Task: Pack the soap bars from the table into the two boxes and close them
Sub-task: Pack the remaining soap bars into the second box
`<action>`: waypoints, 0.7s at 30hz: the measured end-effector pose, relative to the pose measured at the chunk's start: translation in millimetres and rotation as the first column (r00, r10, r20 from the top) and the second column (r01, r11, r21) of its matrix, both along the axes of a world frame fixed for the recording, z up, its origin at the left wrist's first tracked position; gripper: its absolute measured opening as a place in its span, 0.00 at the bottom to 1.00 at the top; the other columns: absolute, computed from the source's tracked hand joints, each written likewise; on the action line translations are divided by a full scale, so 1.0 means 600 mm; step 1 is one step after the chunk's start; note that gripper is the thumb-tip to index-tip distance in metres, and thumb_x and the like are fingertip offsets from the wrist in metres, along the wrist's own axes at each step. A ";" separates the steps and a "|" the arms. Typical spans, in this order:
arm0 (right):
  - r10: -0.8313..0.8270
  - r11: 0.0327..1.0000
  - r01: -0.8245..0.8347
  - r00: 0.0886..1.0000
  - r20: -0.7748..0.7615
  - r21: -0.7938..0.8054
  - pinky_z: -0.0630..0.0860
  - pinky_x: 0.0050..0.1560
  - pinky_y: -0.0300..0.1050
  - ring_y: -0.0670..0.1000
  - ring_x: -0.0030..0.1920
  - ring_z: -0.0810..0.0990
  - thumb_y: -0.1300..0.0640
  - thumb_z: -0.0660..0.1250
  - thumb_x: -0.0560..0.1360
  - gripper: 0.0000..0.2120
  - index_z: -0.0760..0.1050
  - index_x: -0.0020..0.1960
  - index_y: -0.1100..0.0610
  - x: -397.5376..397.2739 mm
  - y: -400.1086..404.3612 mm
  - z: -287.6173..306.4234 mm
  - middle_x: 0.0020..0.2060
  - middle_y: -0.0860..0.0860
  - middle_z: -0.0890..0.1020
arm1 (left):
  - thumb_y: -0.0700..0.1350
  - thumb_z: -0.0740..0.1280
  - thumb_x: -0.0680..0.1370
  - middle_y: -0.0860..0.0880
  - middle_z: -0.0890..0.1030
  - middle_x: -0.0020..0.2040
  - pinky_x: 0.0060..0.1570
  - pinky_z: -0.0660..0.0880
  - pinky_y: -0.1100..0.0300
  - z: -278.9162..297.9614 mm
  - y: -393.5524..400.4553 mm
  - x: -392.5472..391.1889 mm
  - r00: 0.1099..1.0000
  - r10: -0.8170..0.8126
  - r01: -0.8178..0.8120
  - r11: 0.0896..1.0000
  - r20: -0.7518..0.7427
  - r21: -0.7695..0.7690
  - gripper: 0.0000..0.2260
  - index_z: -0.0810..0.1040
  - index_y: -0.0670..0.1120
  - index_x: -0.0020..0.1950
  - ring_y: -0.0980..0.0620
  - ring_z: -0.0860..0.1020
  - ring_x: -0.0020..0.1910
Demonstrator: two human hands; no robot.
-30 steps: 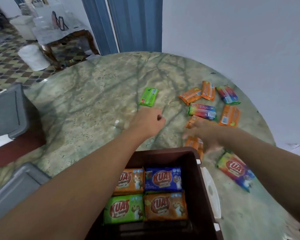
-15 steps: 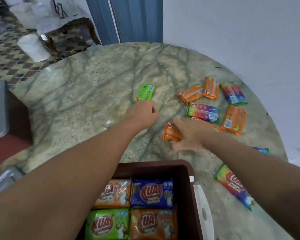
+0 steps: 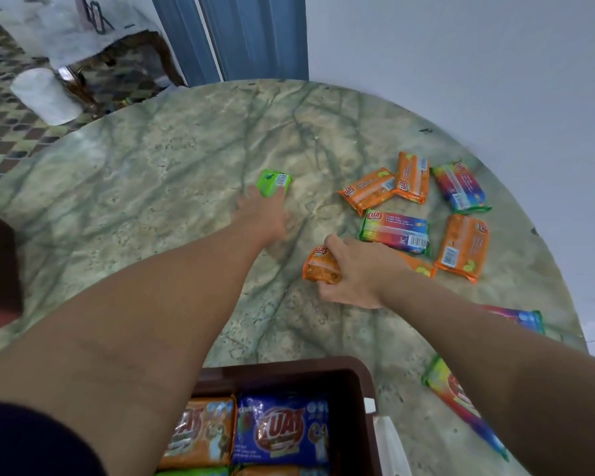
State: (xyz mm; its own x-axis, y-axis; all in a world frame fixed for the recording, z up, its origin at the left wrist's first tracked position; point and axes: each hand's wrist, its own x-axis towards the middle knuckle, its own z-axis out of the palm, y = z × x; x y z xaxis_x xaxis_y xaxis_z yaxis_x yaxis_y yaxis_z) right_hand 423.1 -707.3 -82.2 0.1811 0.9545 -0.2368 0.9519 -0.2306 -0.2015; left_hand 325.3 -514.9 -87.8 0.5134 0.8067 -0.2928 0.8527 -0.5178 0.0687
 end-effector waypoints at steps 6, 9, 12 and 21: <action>-0.038 0.999 0.039 0.999 -0.021 0.024 0.76 0.38 0.48 0.52 0.41 0.77 0.32 0.60 0.72 0.26 0.63 0.59 0.49 -0.006 0.000 0.000 0.43 0.48 0.74 | 0.41 0.64 0.80 0.36 0.62 0.69 0.58 0.71 0.43 -0.013 -0.009 -0.011 0.999 0.003 -0.003 1.000 0.048 0.011 0.27 0.59 0.54 0.76 0.33 0.65 0.66; -0.063 0.997 0.065 0.997 -0.054 0.030 0.77 0.39 0.49 0.51 0.40 0.78 0.32 0.61 0.72 0.25 0.64 0.58 0.49 -0.012 -0.001 0.006 0.42 0.48 0.75 | 0.51 0.69 0.79 0.33 0.60 0.71 0.63 0.69 0.43 0.001 -0.027 -0.018 0.992 0.100 -0.097 0.994 0.082 -0.039 0.33 0.55 0.49 0.77 0.33 0.64 0.69; -0.127 0.988 0.138 0.980 -0.151 0.063 0.79 0.40 0.50 0.49 0.39 0.78 0.33 0.62 0.72 0.24 0.65 0.57 0.49 -0.017 -0.007 0.015 0.41 0.47 0.77 | 0.62 0.68 0.75 0.33 0.59 0.75 0.68 0.69 0.45 0.012 -0.040 -0.037 0.928 0.323 -0.278 0.932 0.186 -0.231 0.44 0.49 0.45 0.81 0.33 0.67 0.71; -0.214 0.932 0.275 0.944 -0.252 0.237 0.77 0.38 0.49 0.50 0.37 0.79 0.34 0.63 0.70 0.22 0.68 0.54 0.48 -0.094 -0.019 0.090 0.39 0.47 0.79 | 0.52 0.55 0.84 0.54 0.74 0.21 0.18 0.61 0.73 0.117 -0.096 -0.120 0.544 0.742 -0.216 0.575 0.391 -0.789 0.18 0.72 0.48 0.37 0.57 0.71 0.17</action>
State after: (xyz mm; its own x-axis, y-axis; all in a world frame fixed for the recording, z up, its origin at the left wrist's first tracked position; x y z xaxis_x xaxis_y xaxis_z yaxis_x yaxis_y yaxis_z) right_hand 366.8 -718.5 -28.1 0.3896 0.9200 -0.0419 0.7979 -0.3599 -0.4835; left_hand 253.5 -572.4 -17.3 0.3423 0.7438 -0.5741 0.5207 0.3585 0.7748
